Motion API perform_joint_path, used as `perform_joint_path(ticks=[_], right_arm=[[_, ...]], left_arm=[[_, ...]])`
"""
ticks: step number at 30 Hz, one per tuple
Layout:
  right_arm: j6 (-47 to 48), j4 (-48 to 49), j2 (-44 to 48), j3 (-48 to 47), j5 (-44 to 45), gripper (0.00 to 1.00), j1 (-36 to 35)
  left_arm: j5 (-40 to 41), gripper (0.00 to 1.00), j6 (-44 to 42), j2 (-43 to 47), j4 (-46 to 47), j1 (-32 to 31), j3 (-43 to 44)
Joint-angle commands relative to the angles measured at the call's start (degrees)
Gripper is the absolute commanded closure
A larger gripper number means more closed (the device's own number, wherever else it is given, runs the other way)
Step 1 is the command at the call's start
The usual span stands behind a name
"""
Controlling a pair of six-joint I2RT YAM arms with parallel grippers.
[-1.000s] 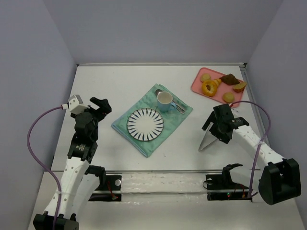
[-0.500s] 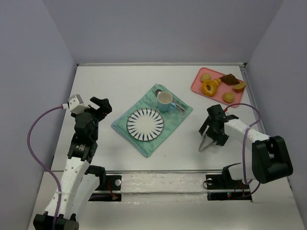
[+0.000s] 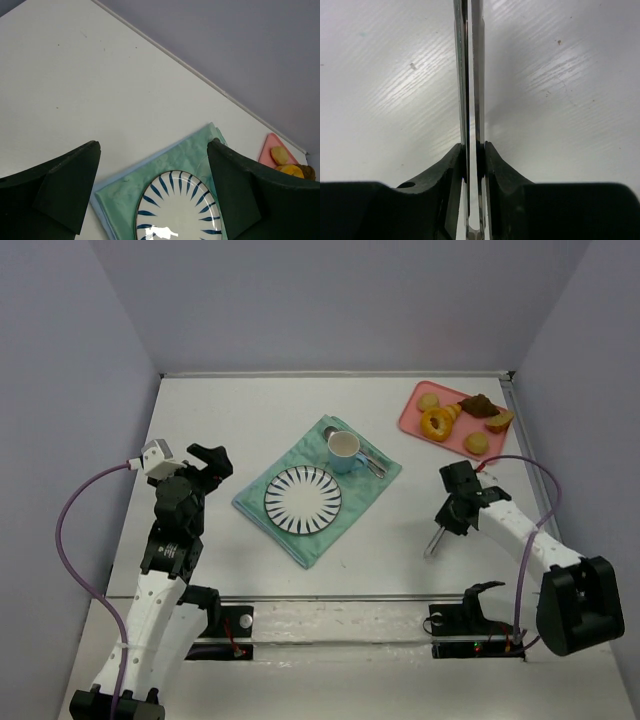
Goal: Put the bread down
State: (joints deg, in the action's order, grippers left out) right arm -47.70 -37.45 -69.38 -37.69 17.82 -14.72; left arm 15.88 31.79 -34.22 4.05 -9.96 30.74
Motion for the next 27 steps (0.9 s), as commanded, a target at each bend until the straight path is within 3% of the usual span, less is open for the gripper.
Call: perform_joint_path(ticks=[1, 5, 10, 13, 16, 19, 27], right_arm=[[3.6, -6.1, 10.6, -4.9, 0.9, 0.78, -0.5], [14.4, -5.8, 15.9, -9.2, -4.5, 0.78, -0.5], [22.4, -3.0, 11.7, -14.7, -2.7, 0.77, -0.5], [24.2, -1.3, 5.6, -19.3, -0.5, 0.61, -0.5], [26.6, 0.2, -0.1, -24.8, -0.4, 0.58, -0.5], [29.9, 1.6, -4.3, -29.0, -3.5, 0.47, 1.4], [32.8, 1.7, -11.2, -35.2, -7.5, 0.41, 7.9]], left_arm=[[0.8, 0.01, -0.2, 0.6, 2.9, 0.2, -0.2], [0.7, 0.01, -0.2, 0.7, 3.1, 0.2, -0.4], [0.4, 0.01, -0.2, 0.6, 3.3, 0.2, -0.5], [0.6, 0.01, -0.3, 0.1, 3.4, 0.2, -0.6], [0.7, 0.01, -0.6, -0.8, 3.1, 0.2, 0.0], [0.7, 0.01, -0.7, -0.9, 2.7, 0.3, 0.2], [2.0, 0.01, -0.8, 0.2, 2.7, 0.3, -0.2]])
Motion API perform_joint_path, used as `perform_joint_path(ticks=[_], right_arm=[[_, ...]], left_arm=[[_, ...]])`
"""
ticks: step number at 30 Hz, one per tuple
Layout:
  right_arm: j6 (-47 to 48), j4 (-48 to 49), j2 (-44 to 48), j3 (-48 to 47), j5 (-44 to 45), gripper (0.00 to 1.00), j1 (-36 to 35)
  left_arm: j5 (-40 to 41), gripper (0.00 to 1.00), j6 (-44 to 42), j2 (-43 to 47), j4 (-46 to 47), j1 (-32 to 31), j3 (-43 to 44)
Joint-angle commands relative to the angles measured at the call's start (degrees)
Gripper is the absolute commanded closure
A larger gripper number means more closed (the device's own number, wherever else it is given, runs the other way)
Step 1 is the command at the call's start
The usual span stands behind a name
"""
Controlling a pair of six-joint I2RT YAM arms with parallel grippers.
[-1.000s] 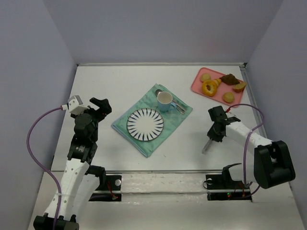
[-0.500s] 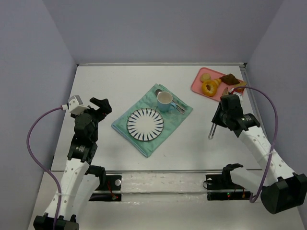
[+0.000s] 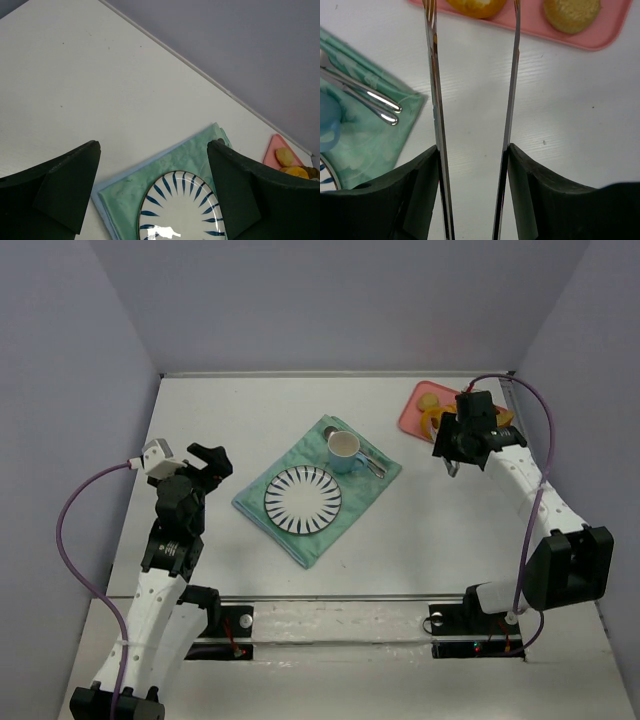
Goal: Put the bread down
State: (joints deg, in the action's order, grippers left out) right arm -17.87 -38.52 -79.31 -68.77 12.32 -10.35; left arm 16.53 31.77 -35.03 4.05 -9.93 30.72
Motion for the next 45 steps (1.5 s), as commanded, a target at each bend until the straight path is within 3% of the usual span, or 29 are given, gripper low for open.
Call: perform_joint_path(ticks=[1, 5, 10, 22, 25, 26, 29, 33, 37, 42, 45], right_arm=[[2.9, 2.8, -1.9, -4.4, -2.8, 0.41, 5.4], [5.7, 4.1, -3.0, -4.5, -7.3, 0.41, 8.8], [11.1, 6.9, -6.5, -4.4, -19.1, 0.4, 11.3], [10.2, 10.0, -13.9, -7.2, -17.9, 0.45, 13.1], [9.2, 10.6, -14.6, -7.0, -17.8, 0.53, 13.7], [8.9, 11.0, -14.4, -6.8, -17.9, 0.63, 13.7], [8.2, 11.5, -12.5, -5.8, -18.9, 0.75, 13.7], [7.7, 11.8, -7.5, -4.5, -18.6, 0.8, 13.7], [8.2, 11.8, -0.9, -4.1, -21.6, 0.8, 13.7], [8.5, 11.8, 6.6, -3.4, -33.7, 0.8, 13.2], [9.9, 11.3, 9.9, -2.8, -36.6, 0.79, 7.4]], left_arm=[[1.6, 0.01, -0.7, 1.0, 2.7, 0.2, -0.1], [1.5, 0.01, -0.7, 0.9, 3.0, 0.3, -0.1], [1.3, 0.01, -0.8, 0.5, 3.3, 0.2, -0.2], [1.9, 0.01, -0.9, -0.8, 3.1, 0.3, 0.4], [2.0, 0.01, -0.8, -1.0, 3.1, 0.3, 0.4], [2.0, 0.01, -0.8, -1.0, 3.1, 0.2, 0.4], [2.0, 0.01, -0.8, -1.2, 3.0, 0.3, 0.5], [2.2, 0.01, -0.8, -0.9, 2.8, 0.2, 0.7], [2.0, 0.01, -0.7, -0.7, 2.8, 0.3, 0.6], [1.5, 0.01, -0.7, -0.4, 2.4, 0.2, 0.7], [0.5, 0.01, -0.7, -0.1, 2.5, 0.3, 0.7]])
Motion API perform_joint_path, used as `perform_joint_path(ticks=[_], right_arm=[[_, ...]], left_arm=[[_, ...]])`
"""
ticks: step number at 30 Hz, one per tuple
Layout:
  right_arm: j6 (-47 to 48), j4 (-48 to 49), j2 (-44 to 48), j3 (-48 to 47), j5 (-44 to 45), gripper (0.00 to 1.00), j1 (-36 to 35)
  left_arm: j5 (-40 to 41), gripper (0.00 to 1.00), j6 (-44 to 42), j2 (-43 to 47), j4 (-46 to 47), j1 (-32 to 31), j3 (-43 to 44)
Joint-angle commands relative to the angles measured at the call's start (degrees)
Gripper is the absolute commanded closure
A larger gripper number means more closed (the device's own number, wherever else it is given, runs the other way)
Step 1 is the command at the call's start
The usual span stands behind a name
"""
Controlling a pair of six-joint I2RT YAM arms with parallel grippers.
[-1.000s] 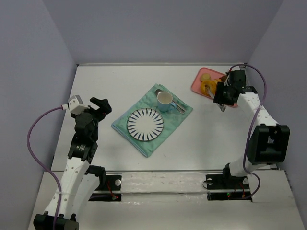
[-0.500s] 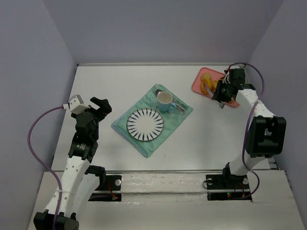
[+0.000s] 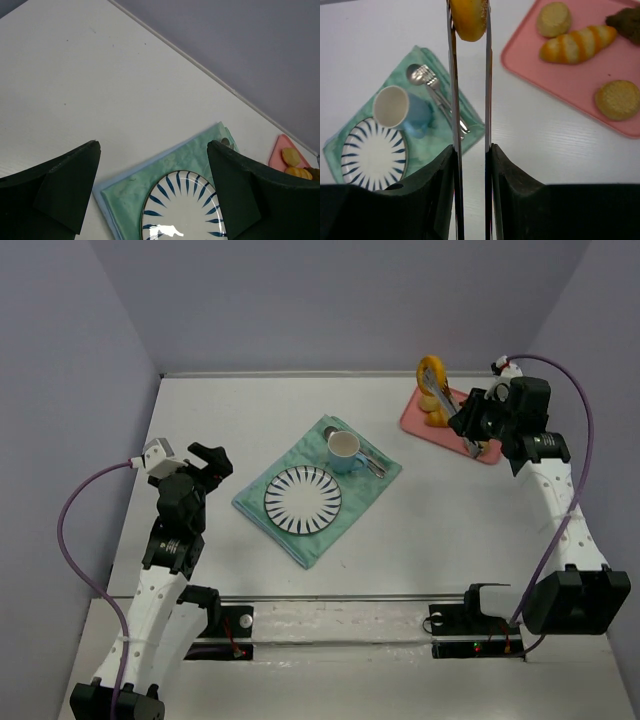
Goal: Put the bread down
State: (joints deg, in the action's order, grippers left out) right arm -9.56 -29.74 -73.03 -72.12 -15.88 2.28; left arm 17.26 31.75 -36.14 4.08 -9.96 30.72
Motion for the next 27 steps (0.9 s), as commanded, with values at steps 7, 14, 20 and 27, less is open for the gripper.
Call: perform_joint_path(ticks=[7, 14, 20, 27], right_arm=[[-0.1, 2.4, 7.2, 0.1, -9.6, 0.83, -15.5], [-0.7, 4.0, 1.2, 2.3, -10.0, 0.81, -38.4], [-6.2, 5.3, -6.5, 5.6, -11.1, 0.78, -46.8], [-12.4, 5.6, -11.0, 9.8, -6.2, 0.75, -46.8]], left_arm=[[-1.5, 0.01, -0.6, 1.6, 1.9, 0.2, 0.7], [-1.6, 0.01, -0.5, 1.9, 2.1, 0.2, 0.7], [-2.2, 0.01, -0.5, 1.6, 2.4, 0.2, 0.4], [-3.0, 0.01, -0.5, 2.0, 2.5, 0.2, 0.1]])
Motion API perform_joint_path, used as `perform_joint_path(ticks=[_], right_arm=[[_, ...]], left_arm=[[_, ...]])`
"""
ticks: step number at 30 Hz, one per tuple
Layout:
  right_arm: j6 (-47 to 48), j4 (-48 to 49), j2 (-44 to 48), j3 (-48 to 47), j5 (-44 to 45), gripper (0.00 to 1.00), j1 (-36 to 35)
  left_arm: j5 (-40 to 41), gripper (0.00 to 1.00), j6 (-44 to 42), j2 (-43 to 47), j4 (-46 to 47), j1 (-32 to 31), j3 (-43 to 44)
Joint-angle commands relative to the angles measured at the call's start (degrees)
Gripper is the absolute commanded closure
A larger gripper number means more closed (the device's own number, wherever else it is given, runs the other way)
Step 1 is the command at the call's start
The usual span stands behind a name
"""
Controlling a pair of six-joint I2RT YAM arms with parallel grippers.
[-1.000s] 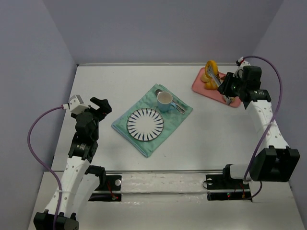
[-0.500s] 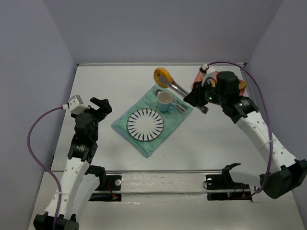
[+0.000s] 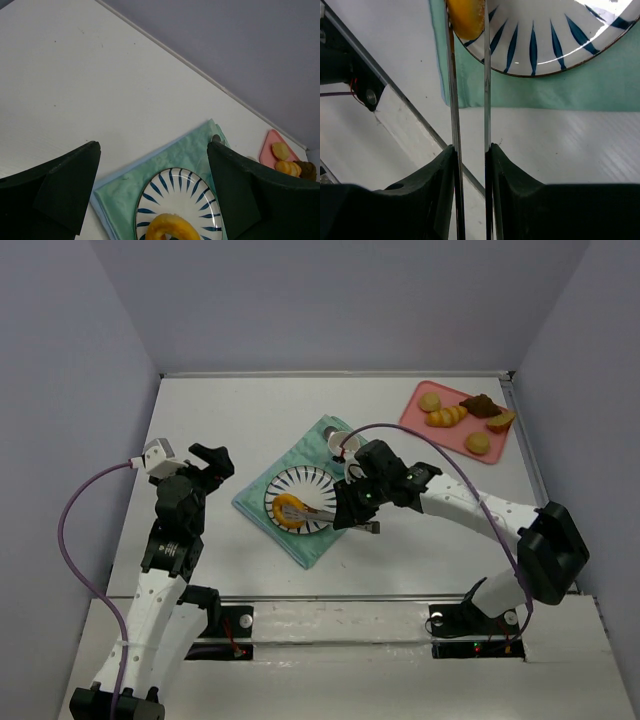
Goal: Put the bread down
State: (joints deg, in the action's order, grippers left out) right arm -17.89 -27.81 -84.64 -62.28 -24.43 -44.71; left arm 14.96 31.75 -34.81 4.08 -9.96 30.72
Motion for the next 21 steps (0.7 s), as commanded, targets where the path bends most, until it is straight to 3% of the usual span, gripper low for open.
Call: perform_joint_path(ticks=[1, 4, 7, 12, 21], right_arm=[[-4.9, 3.7, -0.4, 0.0, 2.7, 0.74, 0.1], [-5.4, 3.1, -2.3, -1.1, 6.2, 0.65, 0.1], [-5.7, 2.0, -2.8, -2.1, 7.5, 0.5, 0.1], [-5.8, -0.5, -1.1, -3.5, 11.3, 0.37, 0.1], [-5.1, -2.5, 3.5, -5.2, 14.0, 0.38, 0.1]], left_arm=[[-0.7, 0.01, -0.5, 1.0, 2.5, 0.3, 0.0], [-0.4, 0.01, -0.5, 1.6, 2.4, 0.2, -0.1], [-0.4, 0.01, -0.5, 1.9, 2.3, 0.2, -0.1], [-0.5, 0.01, -0.5, 1.8, 2.3, 0.3, -0.1], [-0.6, 0.01, -0.5, 2.2, 2.3, 0.3, -0.1]])
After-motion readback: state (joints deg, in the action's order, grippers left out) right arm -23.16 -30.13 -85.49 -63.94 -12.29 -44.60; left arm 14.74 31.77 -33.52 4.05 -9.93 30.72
